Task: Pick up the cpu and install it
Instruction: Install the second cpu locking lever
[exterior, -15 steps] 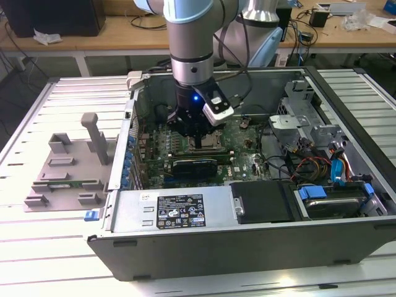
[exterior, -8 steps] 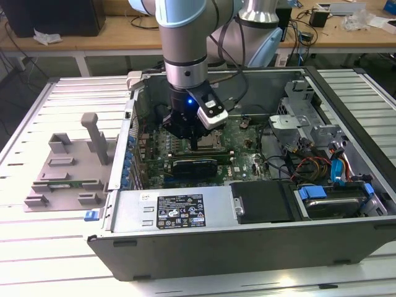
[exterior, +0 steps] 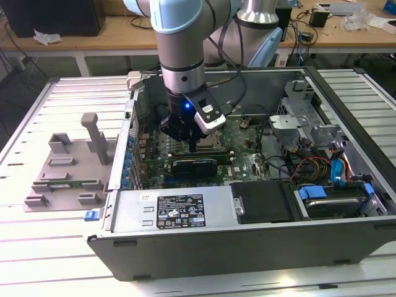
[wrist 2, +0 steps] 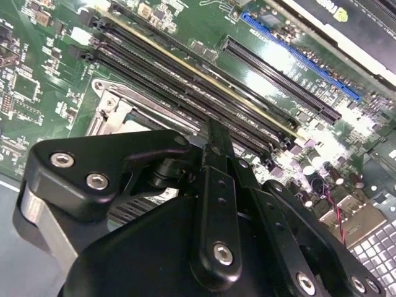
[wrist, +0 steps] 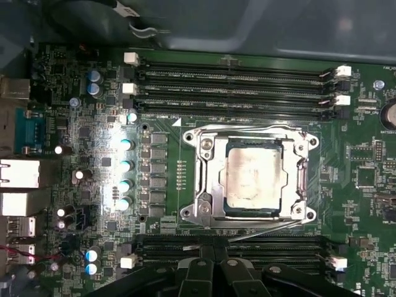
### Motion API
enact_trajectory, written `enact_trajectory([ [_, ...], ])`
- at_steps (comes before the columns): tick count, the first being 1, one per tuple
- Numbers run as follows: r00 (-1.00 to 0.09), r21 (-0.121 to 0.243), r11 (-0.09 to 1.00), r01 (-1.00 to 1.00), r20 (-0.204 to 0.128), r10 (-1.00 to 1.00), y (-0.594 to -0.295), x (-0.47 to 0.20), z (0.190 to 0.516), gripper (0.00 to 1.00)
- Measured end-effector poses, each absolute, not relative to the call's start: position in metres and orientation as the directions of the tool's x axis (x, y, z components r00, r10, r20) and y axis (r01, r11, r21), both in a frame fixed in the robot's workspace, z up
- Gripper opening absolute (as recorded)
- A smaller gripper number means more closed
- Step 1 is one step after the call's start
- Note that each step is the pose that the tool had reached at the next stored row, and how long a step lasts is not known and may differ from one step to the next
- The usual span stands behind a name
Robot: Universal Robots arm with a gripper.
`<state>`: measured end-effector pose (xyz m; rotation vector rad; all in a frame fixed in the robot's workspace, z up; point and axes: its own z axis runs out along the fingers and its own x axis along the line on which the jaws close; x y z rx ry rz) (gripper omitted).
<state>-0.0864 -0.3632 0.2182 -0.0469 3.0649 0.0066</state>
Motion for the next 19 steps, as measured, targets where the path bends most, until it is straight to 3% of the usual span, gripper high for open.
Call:
enact_trajectory([
  [6, -0.997, 0.012, 0.999, -0.031, -0.077, -0.030, -0.367, -0.088, 0.214, 0.11],
  [9, -0.996, 0.050, 0.998, -0.031, -0.080, -0.027, -0.369, -0.088, 0.212, 0.11],
  [19, -0.996, 0.125, 0.992, -0.032, -0.090, -0.020, -0.378, -0.093, 0.210, 0.11],
])
